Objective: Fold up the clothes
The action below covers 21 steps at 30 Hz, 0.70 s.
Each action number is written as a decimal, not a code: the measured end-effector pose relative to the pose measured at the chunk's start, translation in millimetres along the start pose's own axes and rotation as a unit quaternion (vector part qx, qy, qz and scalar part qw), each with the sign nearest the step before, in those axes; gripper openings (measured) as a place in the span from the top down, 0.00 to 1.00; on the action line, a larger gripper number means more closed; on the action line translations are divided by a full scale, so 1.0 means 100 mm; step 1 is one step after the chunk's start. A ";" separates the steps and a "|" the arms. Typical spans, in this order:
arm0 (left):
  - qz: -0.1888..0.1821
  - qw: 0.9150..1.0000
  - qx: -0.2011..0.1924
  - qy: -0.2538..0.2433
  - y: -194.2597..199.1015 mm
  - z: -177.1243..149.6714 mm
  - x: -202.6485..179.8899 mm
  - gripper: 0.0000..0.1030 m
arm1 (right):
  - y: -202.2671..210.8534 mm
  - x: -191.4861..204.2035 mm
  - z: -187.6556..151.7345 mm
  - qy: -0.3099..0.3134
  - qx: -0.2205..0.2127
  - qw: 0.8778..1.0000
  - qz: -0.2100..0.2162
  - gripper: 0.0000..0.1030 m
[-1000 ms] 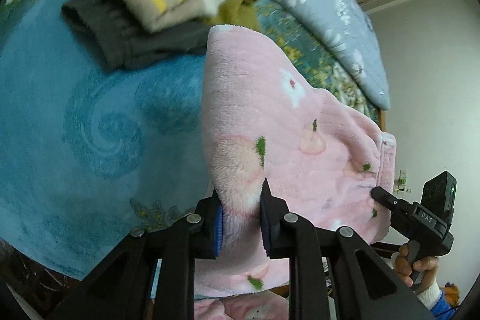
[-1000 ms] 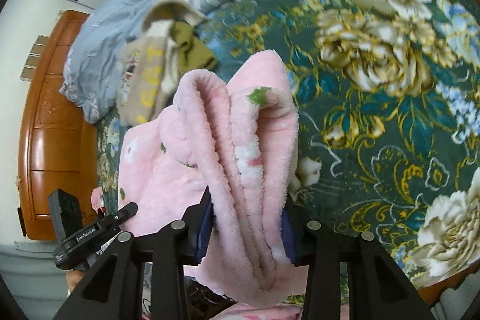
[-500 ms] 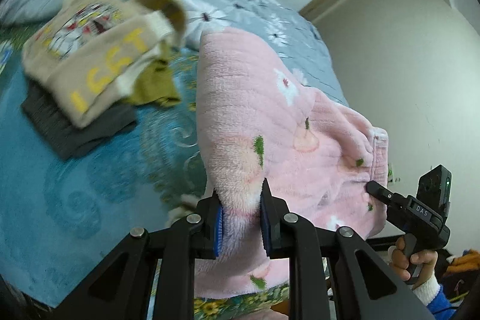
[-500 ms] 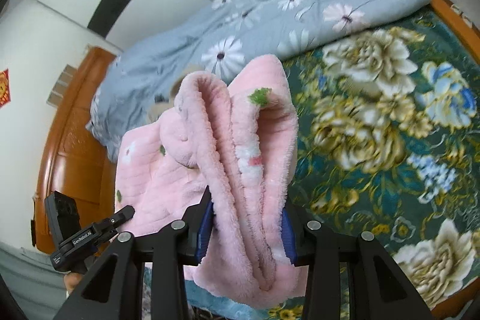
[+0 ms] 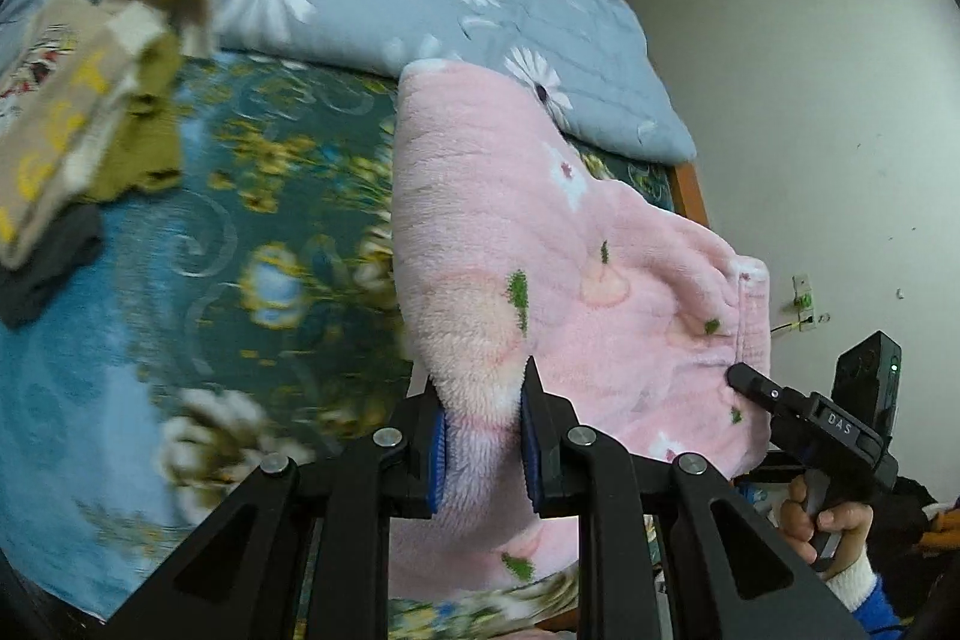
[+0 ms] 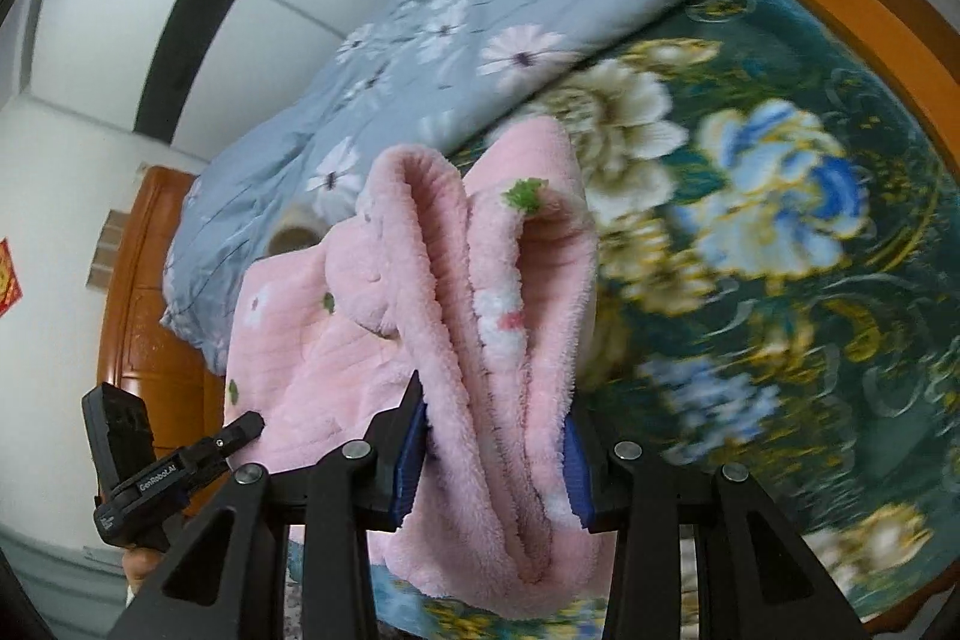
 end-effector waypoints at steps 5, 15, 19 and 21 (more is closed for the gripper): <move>0.029 0.999 0.036 0.013 -0.61 -0.14 -0.42 0.80 | 0.00 -0.69 0.16 -0.027 0.019 0.999 -0.003 0.60; 0.074 0.994 0.082 0.006 -1.32 0.33 -0.76 0.80 | -0.43 -1.30 0.53 -0.065 0.054 0.996 -0.002 0.60; 0.074 0.993 0.094 -0.015 -1.65 0.69 -0.93 0.80 | -0.55 -1.42 0.83 -0.076 0.043 0.996 -0.011 0.60; 0.070 0.993 0.097 -0.023 -1.85 0.89 -1.04 0.80 | -0.65 -1.50 0.99 -0.080 0.041 0.996 -0.017 0.60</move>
Point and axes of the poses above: each gripper's, at about its wrist camera, not at the fingertips, and y roughly against the way its jaws point, x to its left, z to its top, the point moved 1 cm from there along -y, roughly the way its jaws point, and after that the axes turned 9 degrees about y, right-handed, at the moved point
